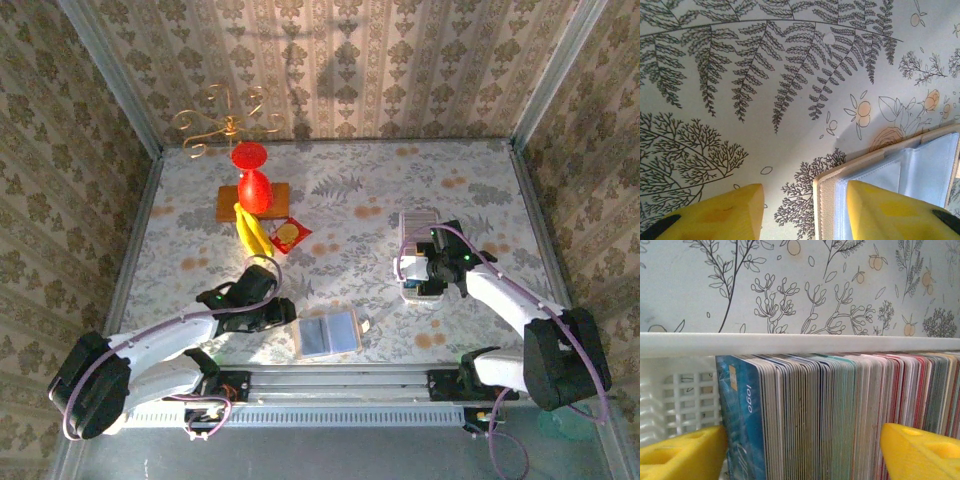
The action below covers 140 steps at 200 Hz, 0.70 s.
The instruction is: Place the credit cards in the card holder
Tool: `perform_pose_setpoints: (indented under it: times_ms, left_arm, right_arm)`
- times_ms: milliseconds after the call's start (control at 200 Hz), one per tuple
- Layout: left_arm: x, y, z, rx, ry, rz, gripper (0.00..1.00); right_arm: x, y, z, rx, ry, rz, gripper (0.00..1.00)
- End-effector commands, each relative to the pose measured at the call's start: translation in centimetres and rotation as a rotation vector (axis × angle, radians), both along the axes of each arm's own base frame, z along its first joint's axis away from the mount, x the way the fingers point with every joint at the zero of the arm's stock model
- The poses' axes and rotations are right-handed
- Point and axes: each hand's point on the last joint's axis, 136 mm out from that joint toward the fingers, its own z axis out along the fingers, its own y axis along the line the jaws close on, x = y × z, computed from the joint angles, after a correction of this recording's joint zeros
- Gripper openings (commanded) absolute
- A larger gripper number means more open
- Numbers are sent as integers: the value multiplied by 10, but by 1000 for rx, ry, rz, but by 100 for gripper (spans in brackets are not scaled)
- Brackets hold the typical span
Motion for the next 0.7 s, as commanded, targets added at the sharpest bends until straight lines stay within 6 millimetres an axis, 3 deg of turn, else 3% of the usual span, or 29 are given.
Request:
perform_pose_setpoints:
  times_ms: [0, 95, 345, 695]
  left_arm:
    - [9, -6, 9, -16, -30, -11, 46]
    - [9, -7, 8, -18, -27, -11, 45]
    - [10, -10, 6, -24, -15, -18, 42]
    - [9, -13, 3, -36, 0, -22, 40]
  right_arm:
    - [9, 6, 17, 17, -35, 27, 72]
    - [5, 6, 21, 21, -32, 35, 69]
    - [-10, 6, 20, 10, 3, 74, 46]
    - [-17, 2, 23, -2, 1, 72, 21]
